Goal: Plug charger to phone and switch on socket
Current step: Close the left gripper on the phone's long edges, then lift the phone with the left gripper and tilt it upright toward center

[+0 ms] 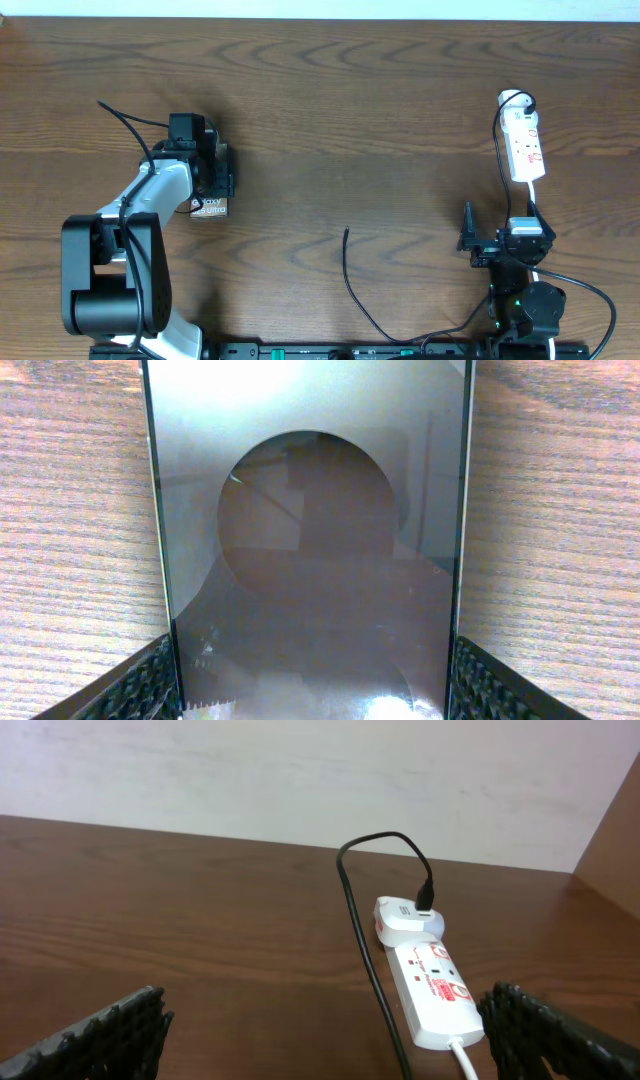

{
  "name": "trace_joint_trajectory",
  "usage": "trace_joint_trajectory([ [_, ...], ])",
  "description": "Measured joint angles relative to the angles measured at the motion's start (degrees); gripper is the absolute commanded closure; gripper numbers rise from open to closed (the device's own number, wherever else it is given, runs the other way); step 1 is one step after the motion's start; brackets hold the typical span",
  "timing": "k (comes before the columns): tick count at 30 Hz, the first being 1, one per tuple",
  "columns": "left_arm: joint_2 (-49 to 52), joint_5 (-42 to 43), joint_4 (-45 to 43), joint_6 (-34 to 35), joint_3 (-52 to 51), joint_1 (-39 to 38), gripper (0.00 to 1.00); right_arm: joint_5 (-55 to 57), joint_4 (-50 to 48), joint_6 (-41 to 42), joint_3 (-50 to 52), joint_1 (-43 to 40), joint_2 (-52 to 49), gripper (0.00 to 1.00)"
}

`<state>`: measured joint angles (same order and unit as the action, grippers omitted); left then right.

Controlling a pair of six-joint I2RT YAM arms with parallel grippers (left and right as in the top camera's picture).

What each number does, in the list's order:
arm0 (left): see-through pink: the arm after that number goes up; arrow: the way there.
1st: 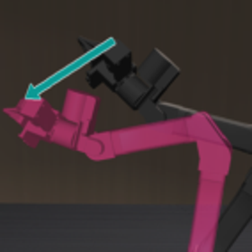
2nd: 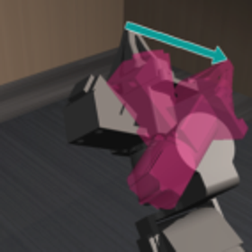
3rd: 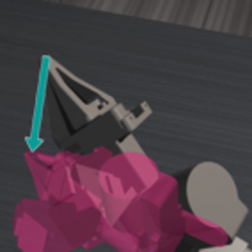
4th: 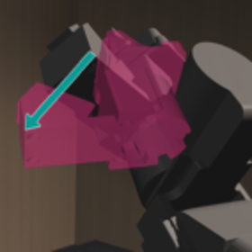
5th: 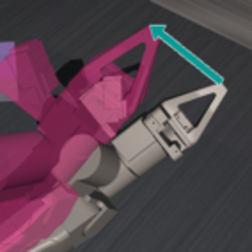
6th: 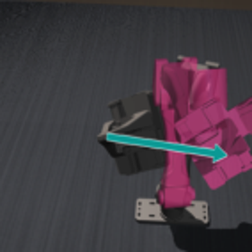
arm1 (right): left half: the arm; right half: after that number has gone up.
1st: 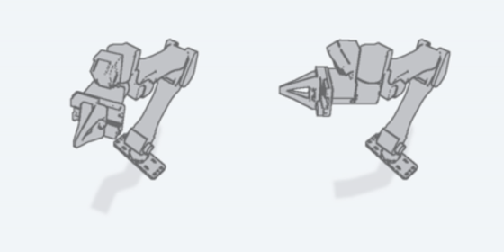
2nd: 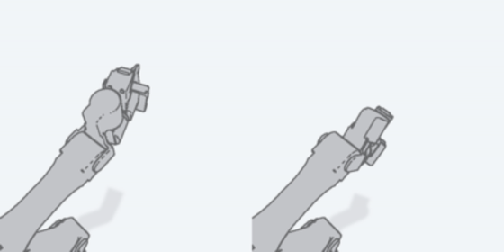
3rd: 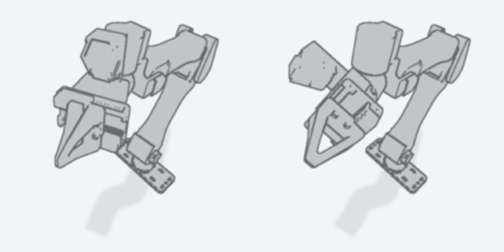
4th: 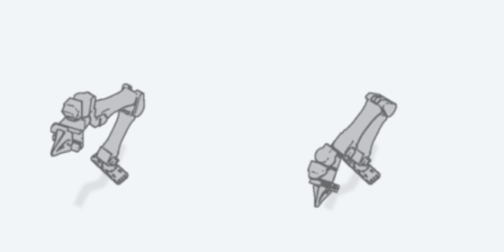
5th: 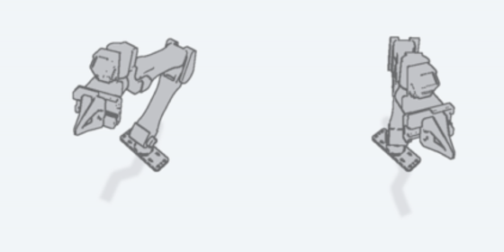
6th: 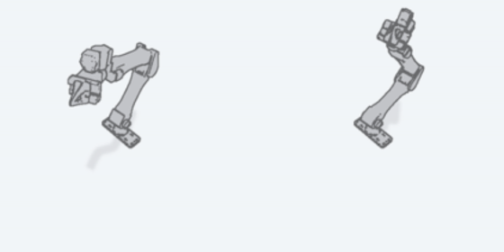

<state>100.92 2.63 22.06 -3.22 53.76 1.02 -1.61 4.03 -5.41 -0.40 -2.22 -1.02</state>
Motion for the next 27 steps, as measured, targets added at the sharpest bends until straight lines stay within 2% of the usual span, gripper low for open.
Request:
trace_joint_trajectory([
  [6,0.0,0.0,0.0,0.0,0.0,0.0,0.92,0.0,0.0,0.0,0.0,0.0,0.0,0.01],
  [27,-0.2,-0.2,-0.7,1.1,-0.1,0.0,0.93,0.0,0.0,0.0,0.0,0.0,0.0,0.01],
])
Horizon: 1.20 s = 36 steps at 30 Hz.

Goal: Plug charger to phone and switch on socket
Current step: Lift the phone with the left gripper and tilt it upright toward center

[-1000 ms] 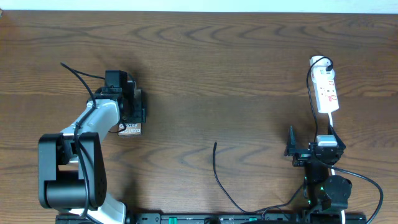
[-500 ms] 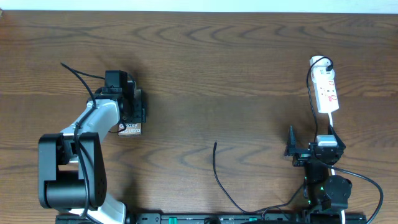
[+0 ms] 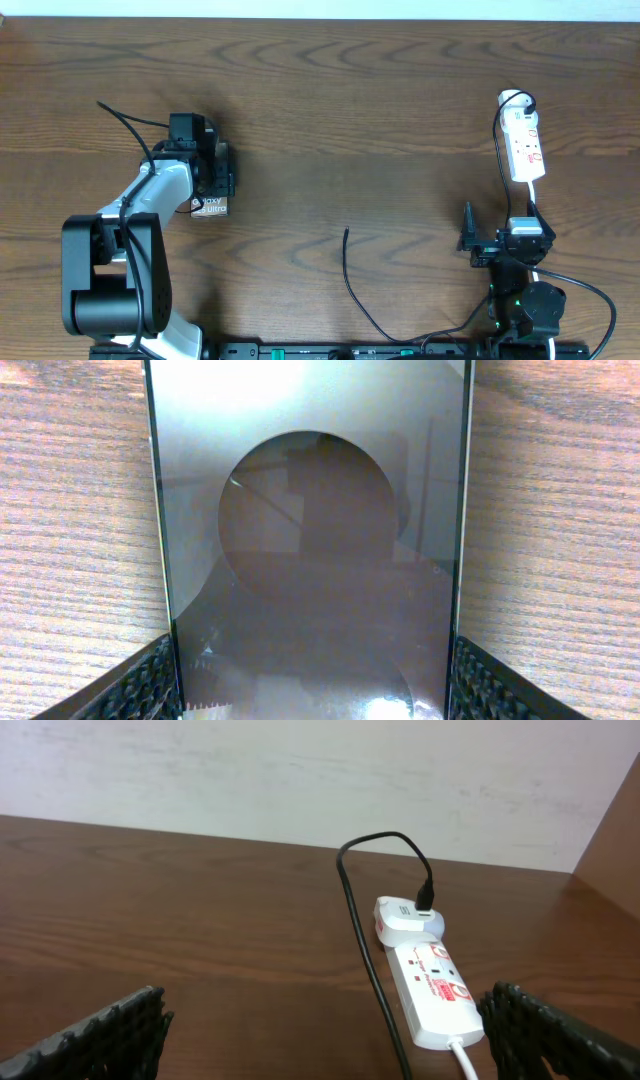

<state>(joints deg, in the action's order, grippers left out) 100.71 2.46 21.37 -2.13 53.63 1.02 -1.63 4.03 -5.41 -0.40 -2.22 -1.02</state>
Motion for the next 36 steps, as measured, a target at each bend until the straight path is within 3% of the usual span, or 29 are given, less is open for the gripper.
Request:
trace_joint_trajectory([
  [21,-13.3,1.3,0.3,1.3,-0.9,0.0,0.93,0.0,0.0,0.0,0.0,0.0,0.0,0.01],
  [36,-13.5,11.9,0.5,12.6,-0.9,0.0,0.93,0.0,0.0,0.0,0.0,0.0,0.0,0.01],
])
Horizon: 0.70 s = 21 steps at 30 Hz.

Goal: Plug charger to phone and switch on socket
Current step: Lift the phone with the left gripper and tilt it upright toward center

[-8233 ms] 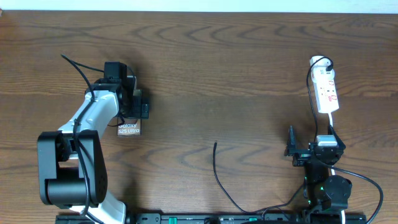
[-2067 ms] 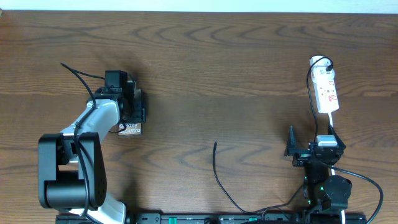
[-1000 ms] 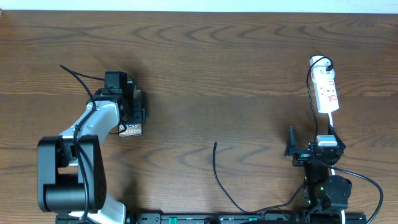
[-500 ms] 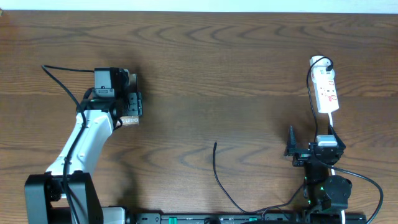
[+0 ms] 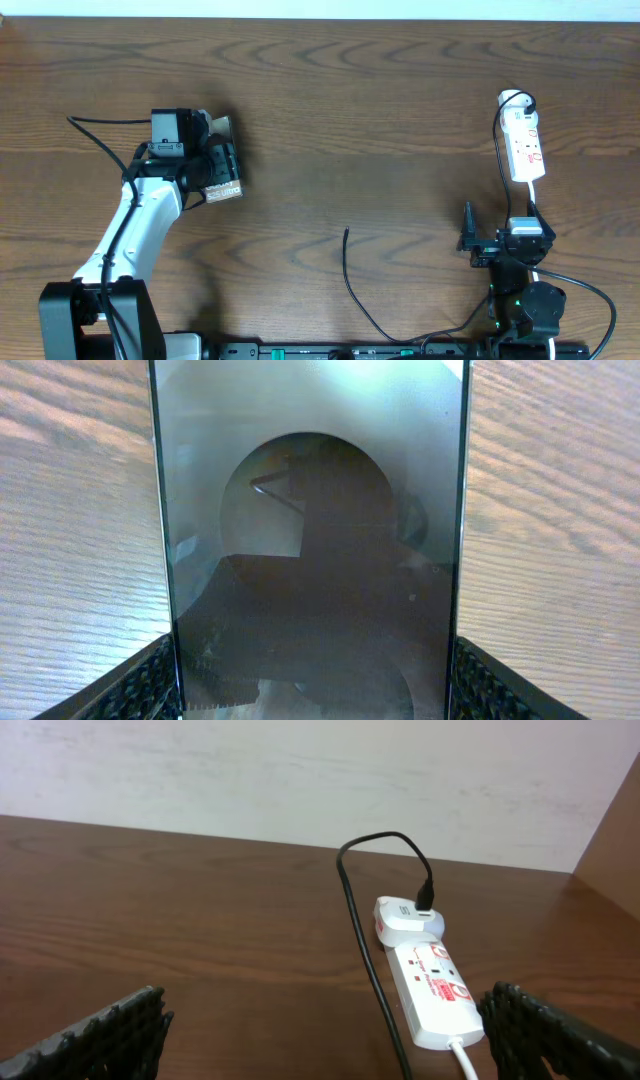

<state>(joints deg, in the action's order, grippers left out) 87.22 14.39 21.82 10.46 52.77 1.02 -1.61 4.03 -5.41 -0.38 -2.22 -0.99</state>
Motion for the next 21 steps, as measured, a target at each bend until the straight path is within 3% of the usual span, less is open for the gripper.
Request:
trace_joint_trajectory([
  [9,0.0,2.9,0.1,13.9,0.0,0.0,0.93,0.0,0.0,0.0,0.0,0.0,0.0,0.01],
  [21,0.0,15.6,0.2,28.6,0.0,0.0,0.92,0.0,0.0,0.0,0.0,0.0,0.0,0.01],
])
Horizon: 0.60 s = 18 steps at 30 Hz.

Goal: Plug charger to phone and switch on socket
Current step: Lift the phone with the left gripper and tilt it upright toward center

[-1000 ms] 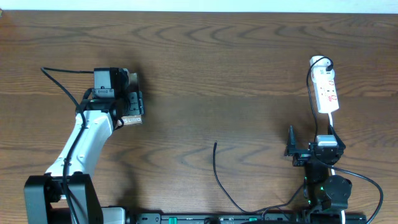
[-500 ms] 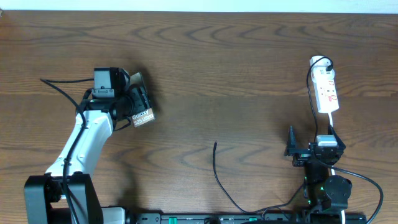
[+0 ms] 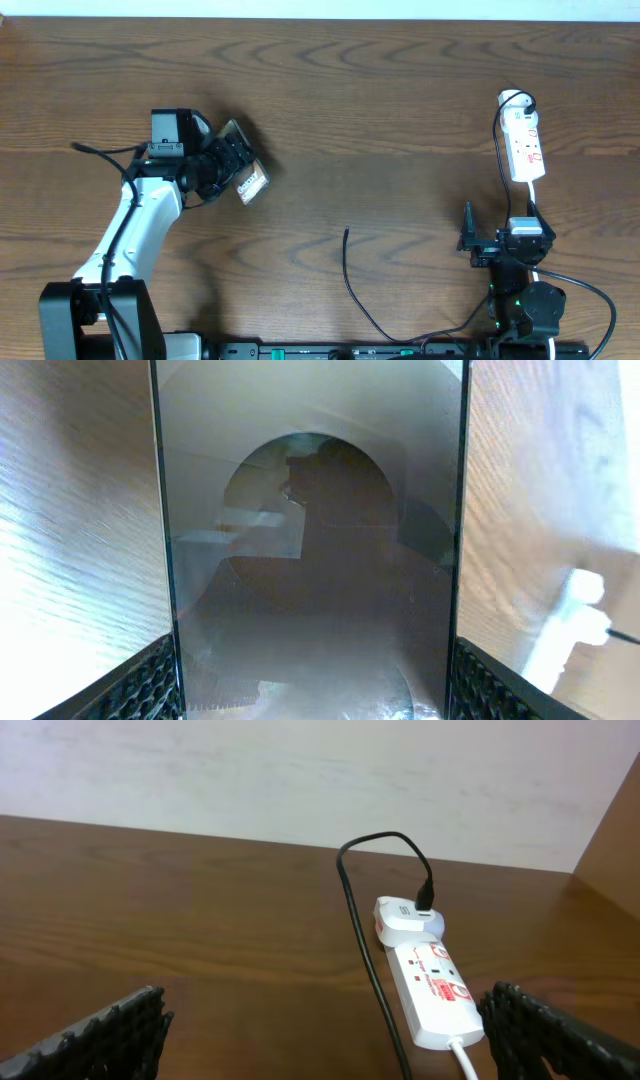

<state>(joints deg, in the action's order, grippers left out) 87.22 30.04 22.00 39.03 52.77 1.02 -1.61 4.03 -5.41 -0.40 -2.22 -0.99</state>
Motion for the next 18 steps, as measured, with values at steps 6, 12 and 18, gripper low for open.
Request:
trace_joint_trajectory([
  [6,0.0,6.5,0.0,9.2,0.0,0.0,0.92,0.0,0.0,0.0,0.0,0.0,0.0,0.01],
  [12,0.0,13.3,0.0,18.8,0.0,0.0,0.93,0.0,0.0,0.0,0.0,0.0,0.0,0.01],
  [18,0.0,19.2,0.0,25.9,0.0,0.0,0.93,0.0,0.0,0.0,0.0,0.0,0.0,0.01],
])
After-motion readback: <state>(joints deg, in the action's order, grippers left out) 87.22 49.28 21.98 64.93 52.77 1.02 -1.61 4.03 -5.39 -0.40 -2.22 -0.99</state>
